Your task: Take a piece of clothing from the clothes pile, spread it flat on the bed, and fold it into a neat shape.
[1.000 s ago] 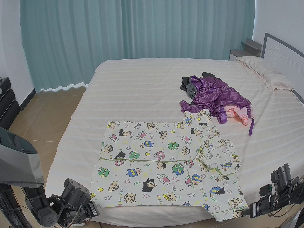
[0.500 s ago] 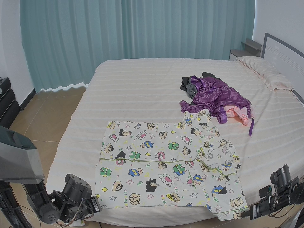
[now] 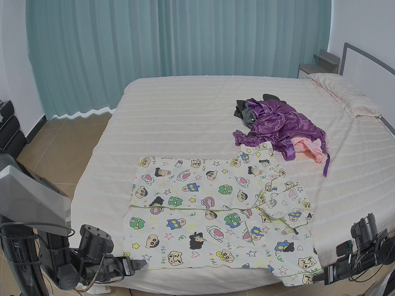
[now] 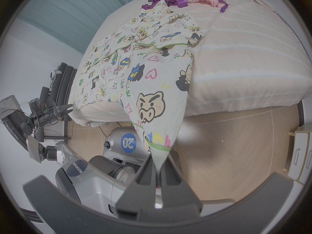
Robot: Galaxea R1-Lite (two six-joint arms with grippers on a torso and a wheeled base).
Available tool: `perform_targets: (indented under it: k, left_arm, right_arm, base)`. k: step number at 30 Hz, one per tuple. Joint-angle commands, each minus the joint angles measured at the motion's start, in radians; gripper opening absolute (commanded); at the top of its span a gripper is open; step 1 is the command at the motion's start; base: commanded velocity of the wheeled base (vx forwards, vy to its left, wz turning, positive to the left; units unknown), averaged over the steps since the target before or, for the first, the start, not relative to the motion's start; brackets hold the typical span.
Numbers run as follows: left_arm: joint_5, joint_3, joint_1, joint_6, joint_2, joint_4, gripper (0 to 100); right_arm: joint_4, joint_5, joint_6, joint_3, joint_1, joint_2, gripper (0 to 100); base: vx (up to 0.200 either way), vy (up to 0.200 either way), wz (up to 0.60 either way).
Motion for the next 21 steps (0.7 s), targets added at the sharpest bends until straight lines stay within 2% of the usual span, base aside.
perform_targets:
  k: [1, 5, 13, 14, 21]
  left_arm:
    - [-0.012, 0.015, 0.01, 0.011, 0.108, -0.064, 100]
    - [-0.002, 0.02, 0.003, 0.011, 0.146, -0.138, 100]
    - [0.03, 0.006, -0.031, 0.013, 0.171, -0.145, 100]
    - [0.034, 0.003, -0.034, 0.013, 0.173, -0.145, 0]
    - [0.038, 0.0, -0.039, 0.011, 0.173, -0.145, 0]
  right_arm:
    - [0.0, 0.003, 0.0, -0.004, 0.0, 0.004, 0]
    - [0.0, 0.003, 0.0, -0.005, 0.0, 0.006, 0]
    - [0.0, 0.008, 0.0, -0.018, 0.0, 0.007, 0]
    - [0.0, 0.008, 0.0, -0.018, 0.0, 0.007, 0]
    - [0.0, 0.008, 0.0, -0.018, 0.0, 0.007, 0]
  base:
    - [0.0, 0.0, 0.0]
    - [0.0, 0.0, 0.0]
    - [0.0, 0.0, 0.0]
    - [0.0, 0.0, 0.0]
    - [0.0, 0.0, 0.0]
